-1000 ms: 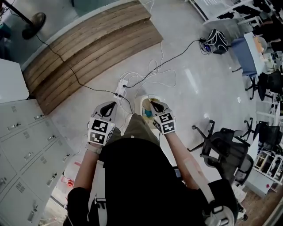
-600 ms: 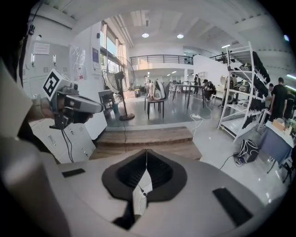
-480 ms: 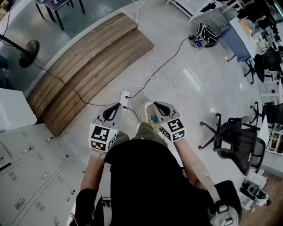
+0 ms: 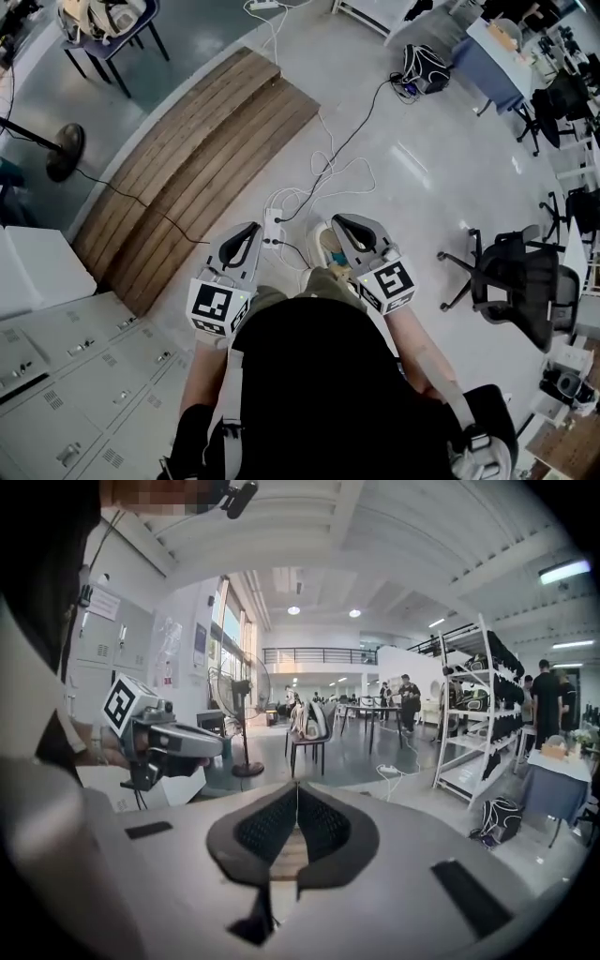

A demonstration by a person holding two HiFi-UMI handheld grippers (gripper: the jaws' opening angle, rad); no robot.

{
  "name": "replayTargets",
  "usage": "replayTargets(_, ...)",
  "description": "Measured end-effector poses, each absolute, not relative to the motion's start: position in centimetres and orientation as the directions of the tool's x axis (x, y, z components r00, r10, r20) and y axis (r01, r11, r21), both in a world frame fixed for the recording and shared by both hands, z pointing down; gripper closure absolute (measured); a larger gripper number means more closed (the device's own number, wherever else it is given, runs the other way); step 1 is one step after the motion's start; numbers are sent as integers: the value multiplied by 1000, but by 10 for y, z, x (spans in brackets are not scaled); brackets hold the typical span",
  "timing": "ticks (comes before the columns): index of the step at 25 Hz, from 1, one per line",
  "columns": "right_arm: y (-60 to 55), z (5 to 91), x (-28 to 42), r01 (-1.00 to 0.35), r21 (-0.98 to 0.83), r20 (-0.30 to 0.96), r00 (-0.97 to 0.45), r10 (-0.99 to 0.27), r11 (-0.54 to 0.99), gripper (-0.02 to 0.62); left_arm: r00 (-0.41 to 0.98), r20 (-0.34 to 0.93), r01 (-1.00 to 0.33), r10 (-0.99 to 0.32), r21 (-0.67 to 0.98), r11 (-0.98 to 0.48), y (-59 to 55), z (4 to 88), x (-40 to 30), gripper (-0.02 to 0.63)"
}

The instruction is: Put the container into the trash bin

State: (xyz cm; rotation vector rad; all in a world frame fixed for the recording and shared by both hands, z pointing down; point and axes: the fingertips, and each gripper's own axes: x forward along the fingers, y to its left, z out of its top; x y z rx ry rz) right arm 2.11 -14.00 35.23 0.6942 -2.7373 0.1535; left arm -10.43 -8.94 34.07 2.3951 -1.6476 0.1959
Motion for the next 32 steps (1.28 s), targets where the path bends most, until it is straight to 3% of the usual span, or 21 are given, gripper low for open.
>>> replayTargets(16,-109,278,39,-486,1,116,-868,-482,874,578,358,81,-934,-930,32,-356,-77,265,-94,597)
replayTargets(32,-105,276,31,-447,-8,110,-890,-443,895,578,351,109,-936,-930,22,-351,-74,265,-84,598)
